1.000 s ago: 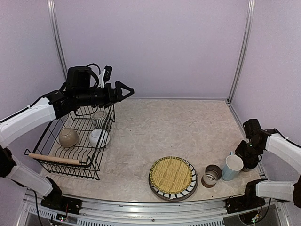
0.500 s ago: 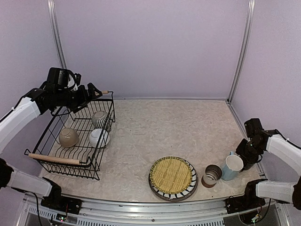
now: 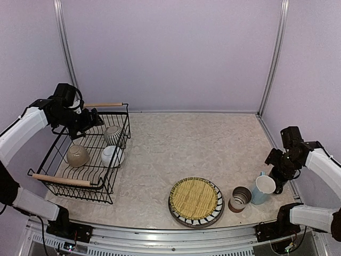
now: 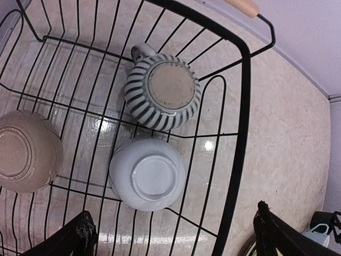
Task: Unload the mixed dishes from the dish rack
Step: Place the cup at the corner of the board, then adjust the bowl on the dish rack.
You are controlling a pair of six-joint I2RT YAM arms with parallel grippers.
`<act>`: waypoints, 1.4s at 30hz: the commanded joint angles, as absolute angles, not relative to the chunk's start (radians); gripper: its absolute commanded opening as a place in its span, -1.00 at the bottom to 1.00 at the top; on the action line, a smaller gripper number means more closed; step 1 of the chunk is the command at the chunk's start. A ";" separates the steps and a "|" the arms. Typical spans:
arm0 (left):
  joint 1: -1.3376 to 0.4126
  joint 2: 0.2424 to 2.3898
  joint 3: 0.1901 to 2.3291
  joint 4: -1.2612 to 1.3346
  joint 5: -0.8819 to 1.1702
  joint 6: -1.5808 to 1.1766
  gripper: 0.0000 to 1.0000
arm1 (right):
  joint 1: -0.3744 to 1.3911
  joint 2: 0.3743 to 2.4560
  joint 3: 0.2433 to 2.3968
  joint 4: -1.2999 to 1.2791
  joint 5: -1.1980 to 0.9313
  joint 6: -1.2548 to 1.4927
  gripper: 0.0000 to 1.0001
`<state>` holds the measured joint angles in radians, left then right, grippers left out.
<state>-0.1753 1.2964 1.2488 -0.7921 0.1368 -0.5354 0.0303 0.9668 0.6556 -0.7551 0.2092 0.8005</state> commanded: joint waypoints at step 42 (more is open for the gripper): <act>0.020 1.785 1.337 -0.846 0.120 -0.507 0.91 | 0.020 0.881 0.795 -0.671 -0.168 0.457 1.00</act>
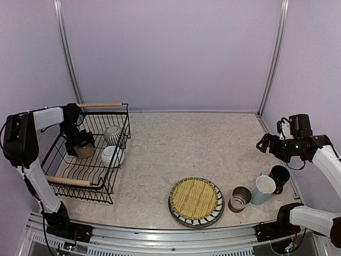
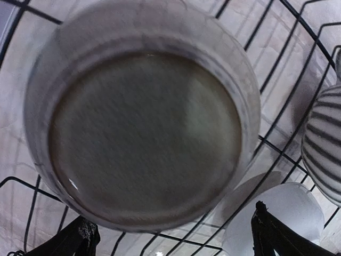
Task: Unload the mixed dishes from the dish rack
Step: Adjust the bowl on the dish rack.
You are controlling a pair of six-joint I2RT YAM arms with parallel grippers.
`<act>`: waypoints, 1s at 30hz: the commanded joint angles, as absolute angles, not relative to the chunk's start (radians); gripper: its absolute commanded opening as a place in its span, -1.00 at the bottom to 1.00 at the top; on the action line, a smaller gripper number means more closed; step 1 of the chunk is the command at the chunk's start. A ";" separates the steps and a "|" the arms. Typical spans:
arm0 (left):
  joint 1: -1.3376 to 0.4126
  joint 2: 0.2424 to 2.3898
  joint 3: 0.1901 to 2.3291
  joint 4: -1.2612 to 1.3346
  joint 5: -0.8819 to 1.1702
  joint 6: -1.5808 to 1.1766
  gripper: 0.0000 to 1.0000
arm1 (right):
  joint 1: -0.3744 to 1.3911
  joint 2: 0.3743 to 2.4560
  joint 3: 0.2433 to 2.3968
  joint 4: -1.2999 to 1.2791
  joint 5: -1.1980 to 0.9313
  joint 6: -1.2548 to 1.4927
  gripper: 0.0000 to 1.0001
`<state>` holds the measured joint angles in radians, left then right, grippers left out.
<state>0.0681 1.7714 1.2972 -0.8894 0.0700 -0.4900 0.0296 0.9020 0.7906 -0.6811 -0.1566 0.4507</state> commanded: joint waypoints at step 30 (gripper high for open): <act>-0.026 1.674 1.249 -0.728 0.459 -0.490 0.57 | 0.020 0.848 0.756 -0.652 -0.218 0.503 1.00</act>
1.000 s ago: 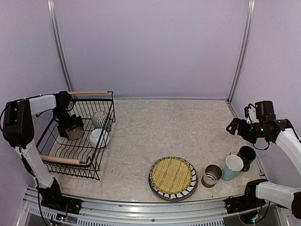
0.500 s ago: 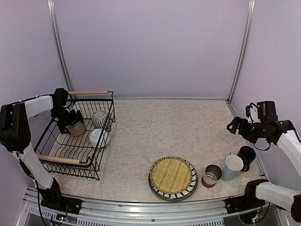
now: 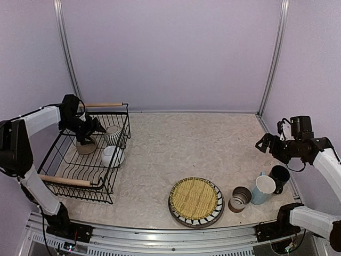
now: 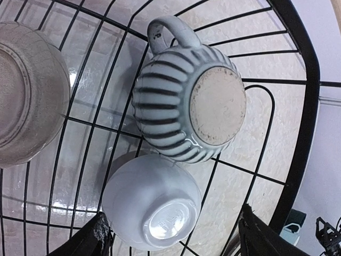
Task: Unload the mixed dishes from the dish rack
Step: Adjust the bowl on the dish rack, then grab the bowl from the dish rack.
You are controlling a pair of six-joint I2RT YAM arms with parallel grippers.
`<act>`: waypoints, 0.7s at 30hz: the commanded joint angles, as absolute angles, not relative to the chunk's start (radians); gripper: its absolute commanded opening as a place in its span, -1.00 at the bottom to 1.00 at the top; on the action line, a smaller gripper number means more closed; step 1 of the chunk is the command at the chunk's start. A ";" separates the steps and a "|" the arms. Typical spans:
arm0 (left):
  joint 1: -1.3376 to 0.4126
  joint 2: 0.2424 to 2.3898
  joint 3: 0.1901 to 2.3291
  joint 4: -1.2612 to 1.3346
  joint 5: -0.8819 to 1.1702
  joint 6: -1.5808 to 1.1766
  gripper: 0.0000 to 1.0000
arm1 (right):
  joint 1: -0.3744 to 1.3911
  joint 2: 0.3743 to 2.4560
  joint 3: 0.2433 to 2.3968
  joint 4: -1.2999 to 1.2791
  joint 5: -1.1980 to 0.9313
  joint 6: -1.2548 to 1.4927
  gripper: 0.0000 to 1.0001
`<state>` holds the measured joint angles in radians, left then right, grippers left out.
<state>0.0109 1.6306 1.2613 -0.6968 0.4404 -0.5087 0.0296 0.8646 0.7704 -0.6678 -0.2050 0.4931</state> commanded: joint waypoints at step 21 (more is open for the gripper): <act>-0.037 1.708 1.078 -0.635 0.490 -0.581 0.94 | 0.020 0.831 0.744 -0.647 -0.234 0.515 1.00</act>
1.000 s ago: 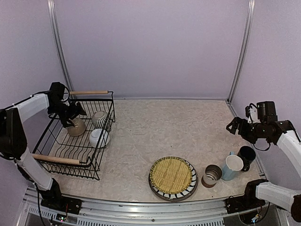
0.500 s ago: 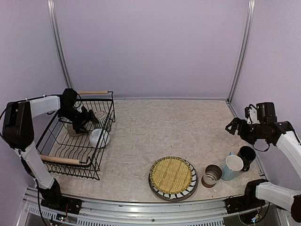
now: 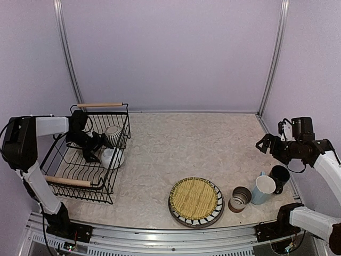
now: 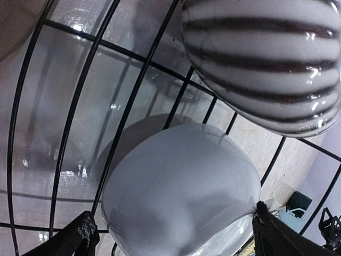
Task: Unload the mixed dishes from the dish rack
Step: Grab the bowl from the dish rack.
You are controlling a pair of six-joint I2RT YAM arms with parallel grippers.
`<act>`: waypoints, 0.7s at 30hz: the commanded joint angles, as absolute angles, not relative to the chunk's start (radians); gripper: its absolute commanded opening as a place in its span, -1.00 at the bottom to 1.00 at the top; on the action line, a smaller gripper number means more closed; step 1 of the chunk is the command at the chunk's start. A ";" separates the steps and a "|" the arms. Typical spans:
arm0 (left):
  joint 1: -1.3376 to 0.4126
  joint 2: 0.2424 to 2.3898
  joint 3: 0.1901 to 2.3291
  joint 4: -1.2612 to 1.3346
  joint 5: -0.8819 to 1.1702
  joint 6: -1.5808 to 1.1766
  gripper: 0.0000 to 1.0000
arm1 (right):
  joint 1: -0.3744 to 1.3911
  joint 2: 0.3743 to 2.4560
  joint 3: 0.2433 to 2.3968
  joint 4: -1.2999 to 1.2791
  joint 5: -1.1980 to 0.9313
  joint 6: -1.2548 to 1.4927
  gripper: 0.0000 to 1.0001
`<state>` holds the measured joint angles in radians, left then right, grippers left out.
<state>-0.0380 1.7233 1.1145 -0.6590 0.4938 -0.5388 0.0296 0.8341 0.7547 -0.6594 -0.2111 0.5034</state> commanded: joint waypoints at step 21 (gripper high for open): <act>-0.037 1.658 0.875 -0.310 0.446 -0.829 0.98 | 0.020 0.793 0.733 -0.660 -0.232 0.524 1.00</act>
<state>-0.0406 1.6344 0.9104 -0.3641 0.5137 -0.8162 0.0296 0.8162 0.7380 -0.6521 -0.2317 0.5190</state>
